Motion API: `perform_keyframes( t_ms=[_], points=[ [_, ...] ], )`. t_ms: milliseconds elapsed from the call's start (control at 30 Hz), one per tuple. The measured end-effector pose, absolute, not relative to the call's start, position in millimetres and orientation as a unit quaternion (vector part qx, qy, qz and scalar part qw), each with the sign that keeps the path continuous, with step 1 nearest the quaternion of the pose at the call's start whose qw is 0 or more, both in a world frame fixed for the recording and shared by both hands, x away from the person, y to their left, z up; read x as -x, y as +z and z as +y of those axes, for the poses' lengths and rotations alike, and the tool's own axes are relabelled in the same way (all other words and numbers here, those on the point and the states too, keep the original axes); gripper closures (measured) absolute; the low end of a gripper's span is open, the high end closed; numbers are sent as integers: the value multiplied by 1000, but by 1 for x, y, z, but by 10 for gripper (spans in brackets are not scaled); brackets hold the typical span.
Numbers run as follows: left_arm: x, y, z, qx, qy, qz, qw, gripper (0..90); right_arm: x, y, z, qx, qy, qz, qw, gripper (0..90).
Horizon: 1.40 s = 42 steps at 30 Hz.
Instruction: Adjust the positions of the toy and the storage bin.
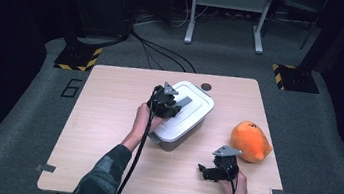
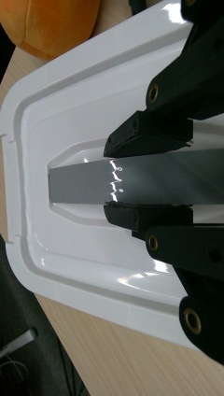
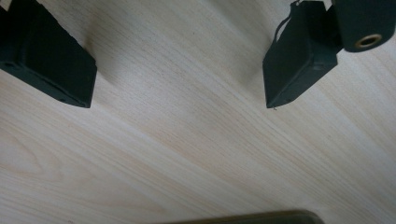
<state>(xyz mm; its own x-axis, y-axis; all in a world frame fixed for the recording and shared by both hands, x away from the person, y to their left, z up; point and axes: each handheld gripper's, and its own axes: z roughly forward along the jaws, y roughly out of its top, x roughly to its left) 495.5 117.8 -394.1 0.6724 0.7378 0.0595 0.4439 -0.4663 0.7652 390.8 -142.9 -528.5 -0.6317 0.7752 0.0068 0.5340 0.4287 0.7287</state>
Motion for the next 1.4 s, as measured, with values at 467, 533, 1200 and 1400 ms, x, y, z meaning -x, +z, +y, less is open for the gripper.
perform_keyframes(
  t_ms=[467, 533, 1200, 1400],
  points=[
    [-474, -395, 143, -855, 151, 299, 396, 665, -391, -529, -143, -397, 359, 827, 169, 91],
    [-471, -395, 146, -855, 147, 298, 398, 665, -391, -529, -143, -397, 359, 827, 169, 92],
    [-456, -392, 165, -877, 127, 249, 390, 665, -391, -529, -143, -398, 357, 827, 173, 93],
    [-455, -392, 168, -881, 123, 241, 389, 665, -391, -529, -143, -399, 357, 827, 174, 93]
  ],
)
